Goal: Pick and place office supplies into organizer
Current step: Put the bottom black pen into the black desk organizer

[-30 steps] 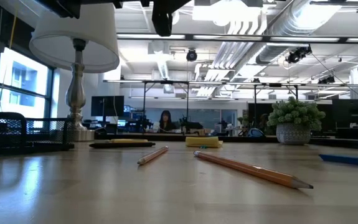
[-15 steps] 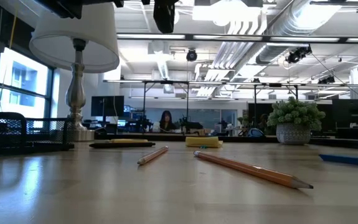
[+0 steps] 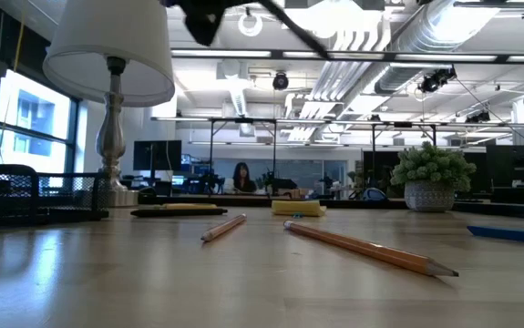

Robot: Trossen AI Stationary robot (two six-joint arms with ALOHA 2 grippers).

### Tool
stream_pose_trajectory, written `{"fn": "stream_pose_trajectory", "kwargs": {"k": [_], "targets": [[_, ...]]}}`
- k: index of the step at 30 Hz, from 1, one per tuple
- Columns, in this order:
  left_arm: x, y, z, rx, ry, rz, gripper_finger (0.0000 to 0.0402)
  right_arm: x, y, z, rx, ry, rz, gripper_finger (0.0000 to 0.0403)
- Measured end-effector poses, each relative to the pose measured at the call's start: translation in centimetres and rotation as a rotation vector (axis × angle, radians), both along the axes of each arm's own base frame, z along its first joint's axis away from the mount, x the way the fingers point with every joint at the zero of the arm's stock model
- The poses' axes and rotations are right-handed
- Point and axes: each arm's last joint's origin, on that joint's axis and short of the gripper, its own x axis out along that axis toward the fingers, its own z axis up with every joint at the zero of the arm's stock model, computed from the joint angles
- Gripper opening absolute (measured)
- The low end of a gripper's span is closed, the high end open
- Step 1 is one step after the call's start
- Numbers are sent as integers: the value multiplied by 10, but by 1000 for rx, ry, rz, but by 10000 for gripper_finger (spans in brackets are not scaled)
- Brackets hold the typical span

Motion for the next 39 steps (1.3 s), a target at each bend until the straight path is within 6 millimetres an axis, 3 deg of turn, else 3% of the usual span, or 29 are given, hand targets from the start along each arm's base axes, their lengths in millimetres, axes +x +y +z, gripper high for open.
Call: {"fn": "stream_pose_trajectory", "kwargs": {"k": [11,14,18,27,34,39], "targets": [[-105,10,61,12,266,50,28,-11,2,-13,-10,59,-97,99],[-124,7,74,0,328,76,28,-11,-2,-17,4,84,-118,99],[-136,-1,79,-37,427,72,29,-10,-6,-21,11,103,-140,99],[-150,-29,52,-19,782,50,29,-12,-9,-25,34,122,-161,99],[-159,-45,48,-29,828,17,31,-12,-9,-25,42,119,-164,99],[-162,-48,63,-40,783,22,35,-12,-9,-25,42,119,-165,99]]}}
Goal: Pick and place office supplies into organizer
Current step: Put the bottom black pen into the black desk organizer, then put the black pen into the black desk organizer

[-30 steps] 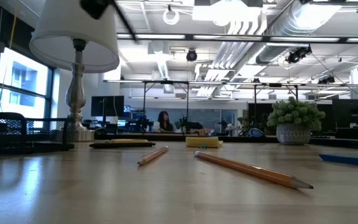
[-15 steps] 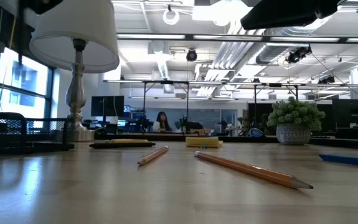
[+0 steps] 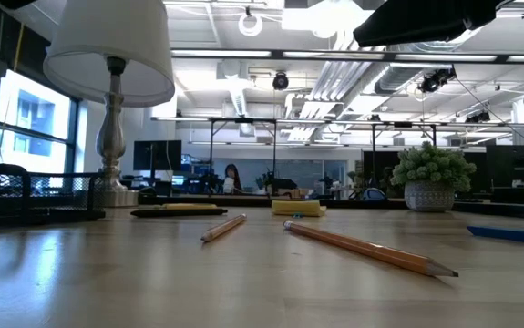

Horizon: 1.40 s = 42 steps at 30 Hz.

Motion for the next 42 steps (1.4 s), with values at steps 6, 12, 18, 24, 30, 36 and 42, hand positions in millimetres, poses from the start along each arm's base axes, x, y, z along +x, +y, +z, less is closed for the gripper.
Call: {"fn": "stream_pose_trajectory", "kwargs": {"k": [6,12,18,24,30,36,42], "targets": [[-10,7,23,34,11,37,30,0,0,0,6,-2,1,99],[-13,10,8,65,90,92,37,0,0,0,6,0,3,99],[-11,6,-20,46,167,105,41,0,1,0,13,7,17,99],[-4,0,-30,-10,127,89,65,0,1,0,15,7,19,99],[-2,-1,-31,-1,125,101,128,0,1,0,18,6,19,99],[-2,-1,-33,12,134,106,186,0,1,-1,22,11,28,99],[0,-1,-32,38,94,119,206,0,1,-1,22,13,32,99]]}}
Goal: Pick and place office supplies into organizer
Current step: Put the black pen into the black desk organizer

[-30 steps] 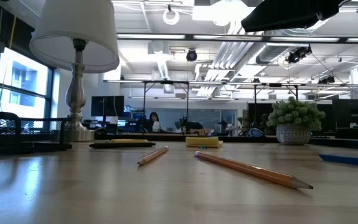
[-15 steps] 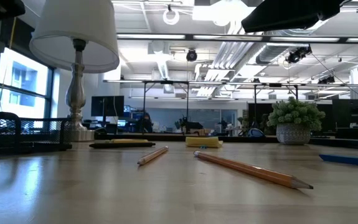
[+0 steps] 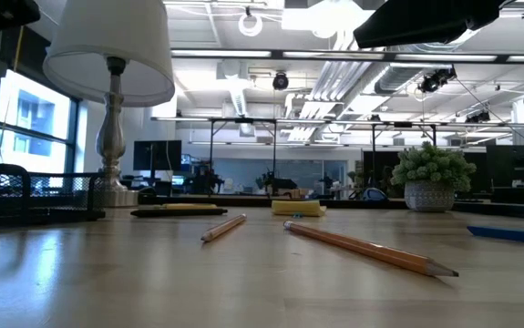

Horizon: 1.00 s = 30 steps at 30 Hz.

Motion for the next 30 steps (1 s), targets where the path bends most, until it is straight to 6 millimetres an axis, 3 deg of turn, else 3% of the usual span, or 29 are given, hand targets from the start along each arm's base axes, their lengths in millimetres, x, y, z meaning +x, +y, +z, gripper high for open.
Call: {"fn": "stream_pose_trajectory", "kwargs": {"k": [8,15,22,30], "targets": [[19,12,10,98,-200,111,184,3,-4,0,8,-2,-12,99],[60,30,6,199,-373,270,167,7,-8,1,20,-14,-30,99],[95,48,-38,293,-457,285,147,5,-3,3,28,-32,-11,99],[102,114,-89,193,-409,423,112,4,-2,3,26,-29,-5,99]]}}
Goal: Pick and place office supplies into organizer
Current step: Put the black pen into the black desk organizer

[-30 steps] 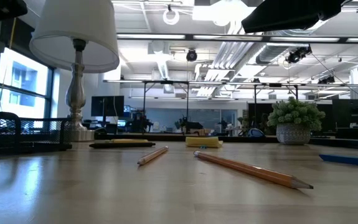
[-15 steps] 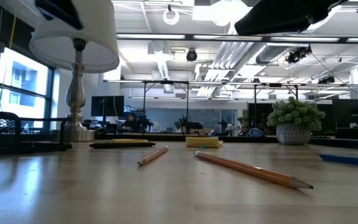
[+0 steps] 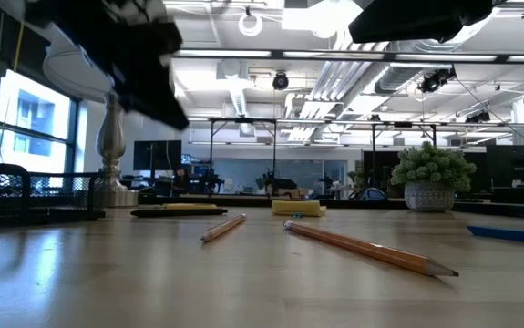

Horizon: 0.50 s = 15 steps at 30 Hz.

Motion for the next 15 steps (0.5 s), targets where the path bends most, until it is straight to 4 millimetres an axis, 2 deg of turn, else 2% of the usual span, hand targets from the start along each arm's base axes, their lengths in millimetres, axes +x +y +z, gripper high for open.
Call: {"fn": "stream_pose_trajectory", "kwargs": {"k": [3,7,15], "targets": [[-1,22,-17,-111,64,20,102,1,-1,0,-3,2,-5,99],[5,40,-36,-228,100,-2,96,4,-5,-1,-1,13,-3,99],[15,45,-63,-238,168,-30,105,7,-9,-2,20,39,21,99]]}}
